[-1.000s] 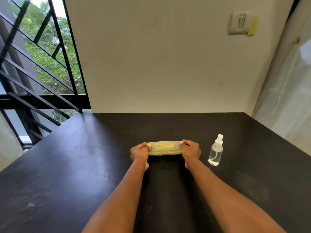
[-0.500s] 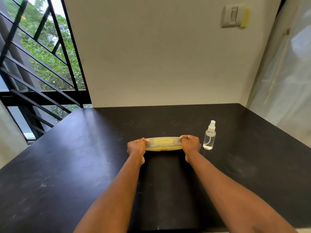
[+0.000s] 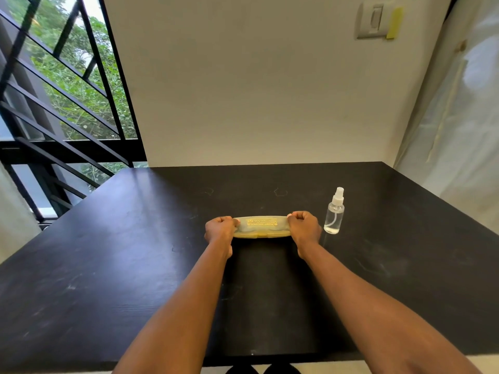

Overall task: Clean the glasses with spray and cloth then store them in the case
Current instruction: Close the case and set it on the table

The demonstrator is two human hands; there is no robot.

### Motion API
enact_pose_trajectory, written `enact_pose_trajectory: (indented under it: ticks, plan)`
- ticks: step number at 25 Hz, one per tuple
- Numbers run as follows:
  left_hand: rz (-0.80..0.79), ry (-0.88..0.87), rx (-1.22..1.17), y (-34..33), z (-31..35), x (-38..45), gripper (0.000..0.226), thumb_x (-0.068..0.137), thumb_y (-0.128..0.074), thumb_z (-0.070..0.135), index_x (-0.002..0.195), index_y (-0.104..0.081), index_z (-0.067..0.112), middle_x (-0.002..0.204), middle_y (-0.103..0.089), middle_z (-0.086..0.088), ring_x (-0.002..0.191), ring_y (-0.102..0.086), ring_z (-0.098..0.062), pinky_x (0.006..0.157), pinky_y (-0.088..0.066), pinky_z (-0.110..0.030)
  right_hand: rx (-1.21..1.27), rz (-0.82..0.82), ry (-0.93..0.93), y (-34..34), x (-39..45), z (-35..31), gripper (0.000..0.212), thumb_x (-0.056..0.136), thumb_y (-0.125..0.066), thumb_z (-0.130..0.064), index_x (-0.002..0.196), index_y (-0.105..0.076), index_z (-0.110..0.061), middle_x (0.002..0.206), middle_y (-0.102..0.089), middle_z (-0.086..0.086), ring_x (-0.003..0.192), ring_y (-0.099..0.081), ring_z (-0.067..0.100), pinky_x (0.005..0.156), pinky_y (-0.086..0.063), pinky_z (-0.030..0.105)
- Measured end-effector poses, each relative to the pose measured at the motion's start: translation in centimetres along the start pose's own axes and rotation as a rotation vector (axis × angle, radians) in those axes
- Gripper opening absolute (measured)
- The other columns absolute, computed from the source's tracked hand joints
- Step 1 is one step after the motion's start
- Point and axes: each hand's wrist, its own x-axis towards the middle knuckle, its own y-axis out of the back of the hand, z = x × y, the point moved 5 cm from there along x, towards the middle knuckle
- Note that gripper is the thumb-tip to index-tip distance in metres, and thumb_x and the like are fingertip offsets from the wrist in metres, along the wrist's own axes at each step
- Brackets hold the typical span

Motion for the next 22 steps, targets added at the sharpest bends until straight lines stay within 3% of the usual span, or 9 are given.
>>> enact_pose_trajectory:
  ticks: [5,9,12,14,22]
  plan:
    - [0.186,-0.162,0.065,0.7,0.6,-1.5,0.016,0.089,-0.056,0.014,0.102,-0.063,0.007,0.106,-0.061,-0.01,0.091,-0.055,-0.019,0.074,-0.048,-0.027,-0.012,0.077,0.13,0.3,-0.1,0.3,0.011,0.09,-0.056,-0.019,0.095,-0.062,-0.012,0.1,-0.064,0.006,0.091,-0.058,0.017,0.082,-0.049,0.031]
    - [0.296,-0.435,0.042,0.1,2.0,-3.5,0.022,0.093,-0.049,0.022,0.091,-0.062,0.004,0.101,-0.062,-0.013,0.086,-0.055,-0.018,0.071,-0.042,-0.025,0.004,0.142,0.196,1.3,-0.5,0.2,0.014,0.091,-0.053,-0.021,0.082,-0.06,-0.014,0.088,-0.065,0.007,0.084,-0.06,0.021,0.075,-0.048,0.032]
    - [0.182,-0.513,-0.049,-2.7,1.9,-5.5,0.032,0.094,-0.045,0.032,0.072,-0.058,0.013,0.088,-0.065,-0.012,0.078,-0.057,-0.019,0.07,-0.046,-0.031,0.093,0.187,0.164,3.0,-0.9,0.3,0.023,0.092,-0.052,-0.026,0.075,-0.057,-0.01,0.068,-0.056,0.0,0.065,-0.053,0.014,0.06,-0.042,0.026]
    - [0.07,-0.491,-0.11,-5.2,0.7,-6.8,0.035,0.095,-0.042,0.035,0.066,-0.056,0.022,0.083,-0.068,-0.012,0.079,-0.062,-0.025,0.077,-0.051,-0.042,0.136,0.225,0.138,4.4,-0.8,0.6,0.024,0.091,-0.053,-0.025,0.075,-0.058,-0.007,0.066,-0.052,-0.002,0.061,-0.048,0.01,0.055,-0.039,0.024]
    - [-0.21,-0.419,0.065,-13.7,-3.9,-10.4,0.013,0.092,-0.047,0.016,0.086,-0.055,0.024,0.096,-0.064,-0.005,0.093,-0.061,-0.02,0.086,-0.051,-0.04,0.225,0.359,-0.005,9.7,1.2,2.5,0.005,0.085,-0.056,-0.011,0.086,-0.059,-0.007,0.084,-0.058,0.007,0.07,-0.05,0.014,0.055,-0.039,0.022]
